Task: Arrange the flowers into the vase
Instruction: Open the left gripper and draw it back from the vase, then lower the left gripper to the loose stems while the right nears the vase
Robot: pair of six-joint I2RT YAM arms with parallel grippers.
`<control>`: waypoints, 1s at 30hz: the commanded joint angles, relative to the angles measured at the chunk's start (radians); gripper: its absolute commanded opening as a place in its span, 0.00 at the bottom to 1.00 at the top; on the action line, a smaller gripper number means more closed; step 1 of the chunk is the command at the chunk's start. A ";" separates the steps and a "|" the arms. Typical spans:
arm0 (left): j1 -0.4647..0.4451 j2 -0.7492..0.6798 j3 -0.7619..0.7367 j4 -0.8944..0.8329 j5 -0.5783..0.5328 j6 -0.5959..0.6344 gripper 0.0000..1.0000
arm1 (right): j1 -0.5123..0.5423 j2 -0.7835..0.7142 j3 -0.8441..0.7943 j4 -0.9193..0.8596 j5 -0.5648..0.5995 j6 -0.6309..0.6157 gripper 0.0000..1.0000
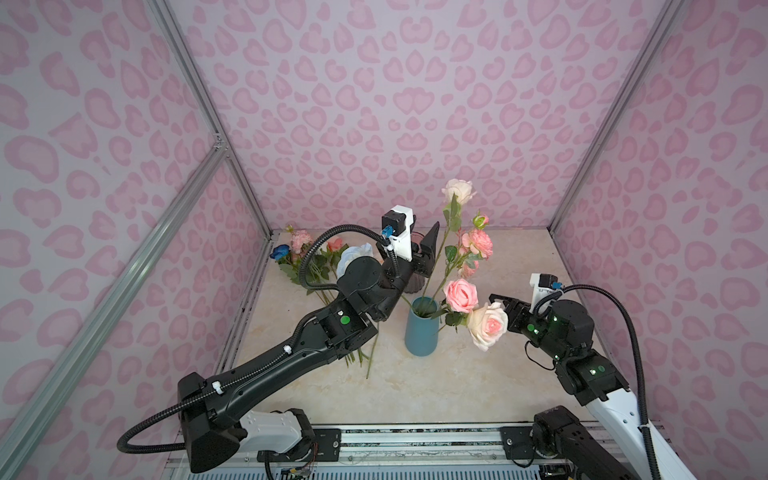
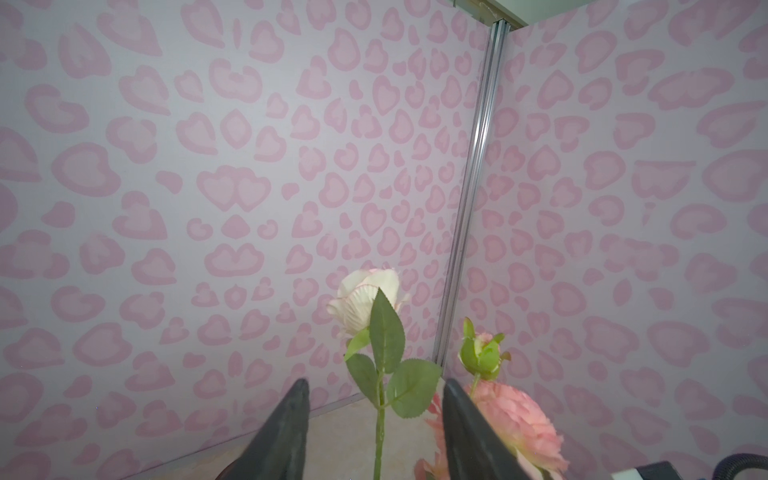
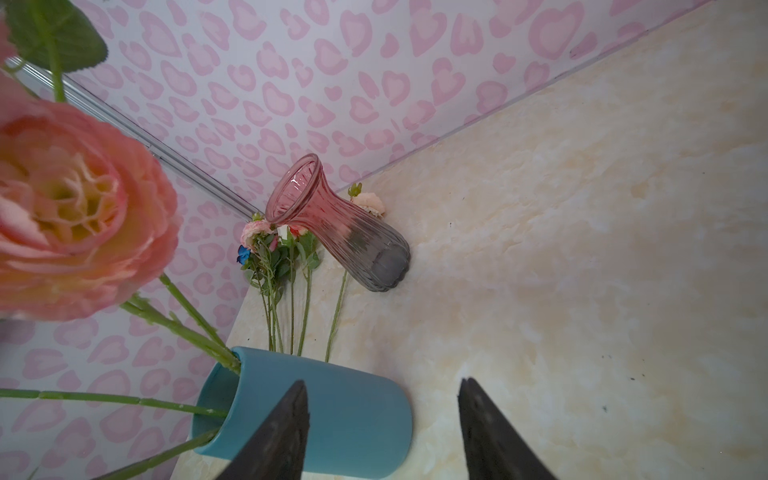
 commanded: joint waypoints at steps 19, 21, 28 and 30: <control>0.000 -0.460 0.036 -0.739 -0.318 -0.283 0.60 | 0.161 0.119 0.315 -0.538 0.052 0.028 0.63; 0.002 -0.576 -0.145 -0.798 -0.364 -0.419 0.59 | 0.191 0.162 0.364 -0.585 0.052 0.026 0.63; 0.006 -0.708 -0.591 -0.803 -0.314 -0.792 0.50 | 0.269 0.252 0.411 -0.597 0.046 0.116 0.60; 0.026 -0.672 -0.658 -0.786 -0.311 -0.870 0.44 | 0.298 0.220 0.349 -0.519 0.052 0.197 0.59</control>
